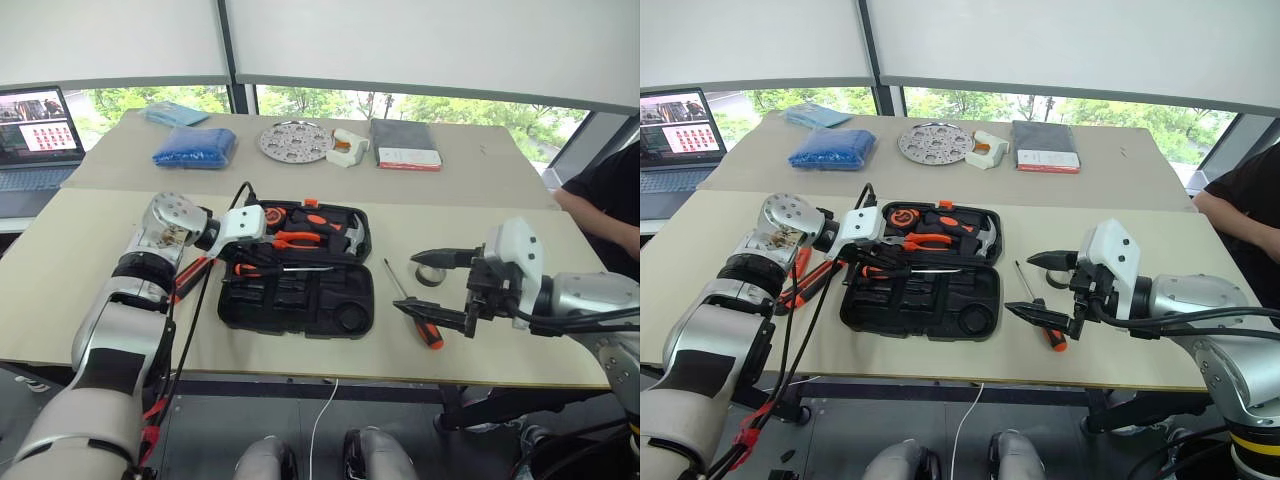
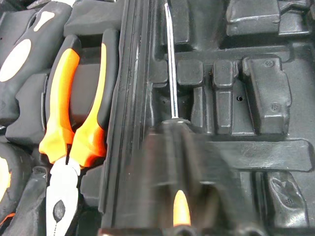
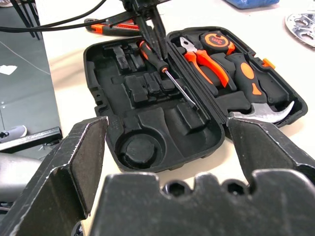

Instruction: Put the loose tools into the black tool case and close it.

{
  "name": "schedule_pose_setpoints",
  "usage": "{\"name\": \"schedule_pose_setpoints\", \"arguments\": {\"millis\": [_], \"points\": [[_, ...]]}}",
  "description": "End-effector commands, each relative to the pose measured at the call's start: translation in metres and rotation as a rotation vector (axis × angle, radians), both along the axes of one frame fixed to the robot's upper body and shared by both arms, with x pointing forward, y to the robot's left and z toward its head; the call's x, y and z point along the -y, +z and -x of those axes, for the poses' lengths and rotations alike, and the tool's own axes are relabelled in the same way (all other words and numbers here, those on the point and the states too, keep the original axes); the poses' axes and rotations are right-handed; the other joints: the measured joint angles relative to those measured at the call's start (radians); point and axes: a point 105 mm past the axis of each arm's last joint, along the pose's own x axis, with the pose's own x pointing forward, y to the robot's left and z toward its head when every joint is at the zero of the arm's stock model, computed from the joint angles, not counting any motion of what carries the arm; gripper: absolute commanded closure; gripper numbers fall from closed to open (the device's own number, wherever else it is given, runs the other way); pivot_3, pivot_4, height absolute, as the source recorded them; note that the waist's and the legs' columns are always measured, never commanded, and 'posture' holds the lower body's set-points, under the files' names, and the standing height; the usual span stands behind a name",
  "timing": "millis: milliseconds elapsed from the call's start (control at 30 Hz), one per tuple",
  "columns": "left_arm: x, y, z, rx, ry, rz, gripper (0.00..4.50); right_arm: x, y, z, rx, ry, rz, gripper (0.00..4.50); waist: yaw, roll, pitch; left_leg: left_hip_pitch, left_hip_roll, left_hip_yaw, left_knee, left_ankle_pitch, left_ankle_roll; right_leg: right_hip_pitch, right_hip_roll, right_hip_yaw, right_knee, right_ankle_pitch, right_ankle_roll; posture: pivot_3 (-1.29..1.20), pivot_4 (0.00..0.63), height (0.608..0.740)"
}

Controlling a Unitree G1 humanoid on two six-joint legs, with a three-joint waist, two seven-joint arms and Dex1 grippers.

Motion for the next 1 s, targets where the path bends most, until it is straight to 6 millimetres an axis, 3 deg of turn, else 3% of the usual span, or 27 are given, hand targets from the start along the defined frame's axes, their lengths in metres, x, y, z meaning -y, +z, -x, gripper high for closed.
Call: {"name": "schedule_pose_setpoints", "arguments": {"millis": [33, 267, 400, 533, 667, 767, 800, 867, 1000], "points": [[0.005, 0.000, -0.005, 0.044, 0.006, -0.040, 4.49, -0.003, 0.011, 0.003, 0.047, 0.018, -0.005, 0.00, 0.000, 0.000, 0.000, 0.000, 0.000, 0.000, 0.000, 0.000, 0.000, 0.000, 0.000, 0.000, 0.000, 0.000, 0.000, 0.00, 0.150, 0.718], [0.005, -0.026, 0.002, 0.020, -0.037, -0.124, 4.49, -0.002, 0.009, 0.001, 0.047, 0.005, -0.005, 0.00, 0.001, 0.000, 0.000, 0.001, 0.000, 0.000, 0.000, 0.000, 0.000, 0.001, -0.001, 0.000, 0.000, 0.000, 0.000, 0.00, 0.150, 0.718], [0.004, -0.029, 0.000, 0.029, -0.021, -0.124, 4.49, 0.002, 0.004, -0.002, 0.042, -0.027, 0.008, 0.00, 0.001, 0.000, 0.000, 0.002, 0.000, 0.000, 0.000, 0.000, 0.000, 0.002, -0.002, 0.001, 0.000, 0.000, 0.000, 0.00, 0.150, 0.718], [0.006, -0.019, -0.003, 0.042, 0.002, -0.064, 4.49, 0.007, -0.001, -0.004, 0.033, -0.057, 0.016, 0.00, 0.002, 0.000, 0.000, 0.002, 0.000, 0.000, 0.000, 0.000, 0.000, 0.002, -0.002, 0.000, 0.001, 0.000, 0.000, 0.00, 0.150, 0.718], [0.014, 0.022, -0.010, 0.028, 0.053, 0.167, 4.49, 0.015, -0.006, -0.005, 0.016, -0.120, 0.014, 0.00, 0.002, 0.000, 0.000, 0.002, 0.000, 0.000, 0.000, 0.000, 0.000, 0.002, -0.002, 0.000, 0.001, 0.000, 0.000, 0.00, 0.150, 0.718], [0.016, 0.072, 0.002, -0.123, 0.019, 0.427, 3.88, 0.030, -0.016, -0.004, -0.029, -0.232, 0.011, 0.00, 0.001, 0.000, 0.000, 0.000, 0.000, -0.001, 0.001, 0.000, 0.000, 0.001, 0.000, -0.001, 0.001, 0.000, 0.000, 0.00, 0.150, 0.718], [0.017, 0.083, 0.008, -0.140, -0.004, 0.472, 3.45, 0.034, -0.019, -0.003, -0.043, -0.267, 0.005, 0.00, 0.001, 0.000, 0.000, -0.001, 0.000, -0.001, 0.001, 0.000, 0.000, 0.001, 0.000, -0.002, 0.001, 0.000, 0.000, 0.00, 0.150, 0.718], [0.018, 0.097, 0.021, -0.154, -0.034, 0.525, 2.73, 0.040, -0.027, -0.001, -0.069, -0.337, -0.013, 0.00, -0.001, 0.000, 0.000, -0.001, 0.000, -0.001, 0.002, 0.000, 0.000, 0.001, 0.001, -0.002, 0.001, 0.000, 0.001, 0.00, 0.150, 0.718], [0.025, 0.104, 0.052, -0.214, -0.084, 0.572, 1.43, 0.045, -0.052, -0.002, -0.116, -0.483, -0.029, 0.00, -0.007, 0.002, -0.001, 0.002, 0.000, -0.001, 0.001, 0.000, 0.000, 0.002, 0.000, 0.001, 0.003, -0.001, 0.002, 0.00, 0.150, 0.718]]}}
